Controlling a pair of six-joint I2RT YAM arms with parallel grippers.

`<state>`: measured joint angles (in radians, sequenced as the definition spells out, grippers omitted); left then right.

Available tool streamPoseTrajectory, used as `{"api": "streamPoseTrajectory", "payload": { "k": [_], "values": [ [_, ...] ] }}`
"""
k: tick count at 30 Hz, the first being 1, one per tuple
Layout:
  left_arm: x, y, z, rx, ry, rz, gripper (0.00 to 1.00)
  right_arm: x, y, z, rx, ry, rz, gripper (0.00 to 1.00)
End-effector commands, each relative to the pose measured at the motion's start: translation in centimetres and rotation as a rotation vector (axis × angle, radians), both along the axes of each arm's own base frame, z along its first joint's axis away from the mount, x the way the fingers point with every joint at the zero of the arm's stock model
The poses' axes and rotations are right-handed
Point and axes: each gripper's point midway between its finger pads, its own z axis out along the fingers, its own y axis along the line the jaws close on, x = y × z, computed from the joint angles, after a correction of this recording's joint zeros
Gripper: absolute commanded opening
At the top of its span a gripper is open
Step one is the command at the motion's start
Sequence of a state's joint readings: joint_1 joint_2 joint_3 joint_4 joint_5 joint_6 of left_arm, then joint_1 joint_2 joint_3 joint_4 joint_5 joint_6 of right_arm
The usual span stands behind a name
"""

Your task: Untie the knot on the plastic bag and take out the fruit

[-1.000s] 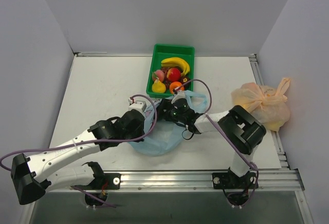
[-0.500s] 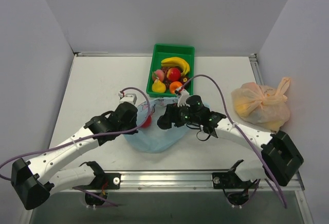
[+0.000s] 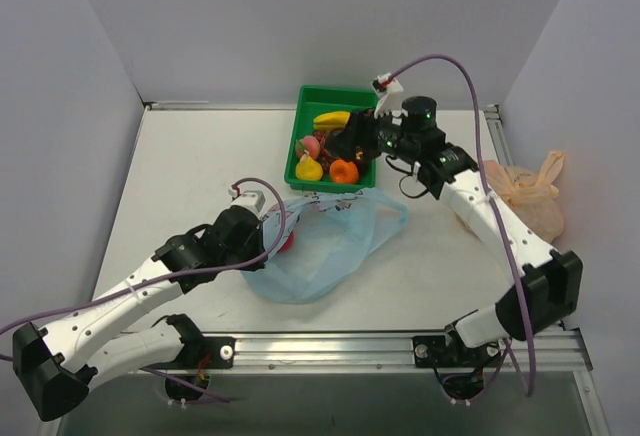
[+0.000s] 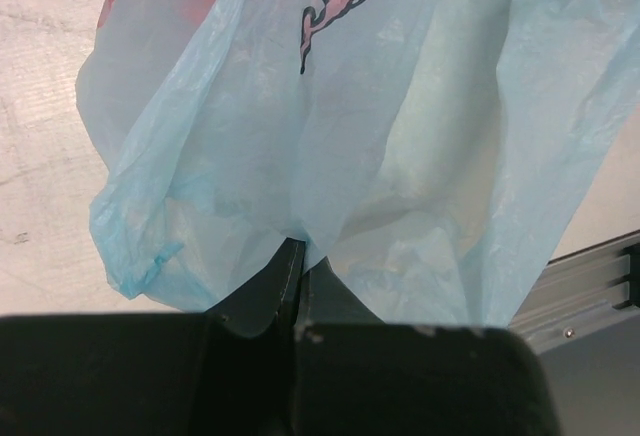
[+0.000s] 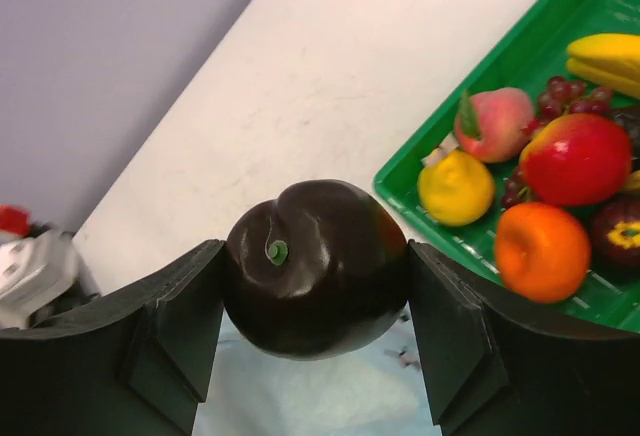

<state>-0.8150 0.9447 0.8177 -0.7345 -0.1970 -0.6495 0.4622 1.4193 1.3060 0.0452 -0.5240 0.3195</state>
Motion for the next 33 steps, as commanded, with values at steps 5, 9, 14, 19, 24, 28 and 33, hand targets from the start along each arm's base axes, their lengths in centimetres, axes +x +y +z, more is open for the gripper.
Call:
{"api": "streamPoseTrajectory", "payload": {
  "k": [5,9,14,19,24,28,33],
  "values": [
    [-1.0,-1.0,0.4,-0.061,0.017,-0.075,0.0,9.4,-0.4,-7.0,-0.108,0.116,-0.091,0.2],
    [-1.2,-1.4,0.6,-0.081,0.019,-0.094,0.0,11.2,-0.2,-12.7,-0.169,0.226,-0.106,0.18],
    [-1.0,-1.3,0.5,-0.078,0.002,-0.099,0.0,12.8,-0.1,-16.7,-0.217,0.28,-0.124,0.18],
    [-0.9,-1.3,-0.1,-0.06,0.015,-0.099,0.0,15.9,-0.7,-19.4,-0.27,0.279,-0.184,0.19],
    [-0.6,-1.2,-0.3,-0.046,0.01,-0.088,0.0,18.3,-1.1,-20.7,-0.281,0.279,-0.219,0.25],
    [-0.4,-1.0,-0.1,-0.044,0.0,-0.077,0.0,18.9,-0.2,-17.4,-0.242,0.227,-0.199,0.6],
    [0.1,-0.8,0.4,-0.043,-0.02,-0.057,0.0,16.6,0.5,-10.9,-0.191,0.139,-0.153,0.91]
  ]
}}
